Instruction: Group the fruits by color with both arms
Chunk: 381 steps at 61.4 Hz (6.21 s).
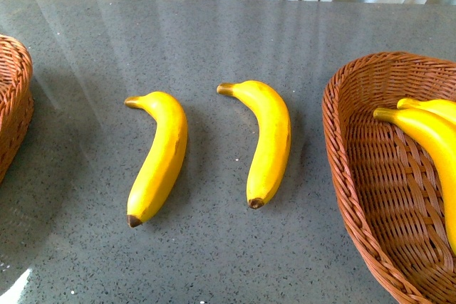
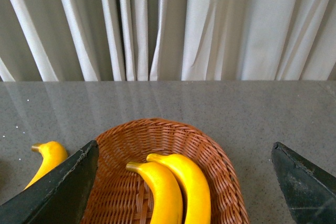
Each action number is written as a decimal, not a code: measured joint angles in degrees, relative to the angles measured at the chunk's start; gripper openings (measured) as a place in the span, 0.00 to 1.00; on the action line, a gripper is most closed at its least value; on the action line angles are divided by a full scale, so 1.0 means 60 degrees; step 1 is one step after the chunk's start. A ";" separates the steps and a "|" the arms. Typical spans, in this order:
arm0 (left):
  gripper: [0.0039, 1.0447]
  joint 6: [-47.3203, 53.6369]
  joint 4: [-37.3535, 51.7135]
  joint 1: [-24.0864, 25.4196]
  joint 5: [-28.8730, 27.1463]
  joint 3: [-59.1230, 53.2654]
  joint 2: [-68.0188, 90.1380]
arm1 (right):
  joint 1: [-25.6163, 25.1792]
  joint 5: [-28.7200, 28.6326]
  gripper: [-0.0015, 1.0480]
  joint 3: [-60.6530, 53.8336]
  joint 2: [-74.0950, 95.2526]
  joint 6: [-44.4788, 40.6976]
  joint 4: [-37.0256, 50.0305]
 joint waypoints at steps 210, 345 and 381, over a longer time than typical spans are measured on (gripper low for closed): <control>0.91 -0.0022 -0.6186 -0.1359 -0.1311 -0.0510 -0.6736 | 0.0364 -0.3002 0.91 0.3763 0.7734 0.0900 0.0397; 0.91 -0.0022 -0.6186 -0.1359 -0.1311 -0.0510 -0.6736 | 0.6706 -0.0419 0.41 1.3744 2.1737 0.3799 -0.1523; 0.91 -0.0022 -0.6186 -0.1359 -0.1311 -0.0510 -0.6736 | 0.5759 -0.1395 0.32 1.1424 1.9136 0.3869 -0.0007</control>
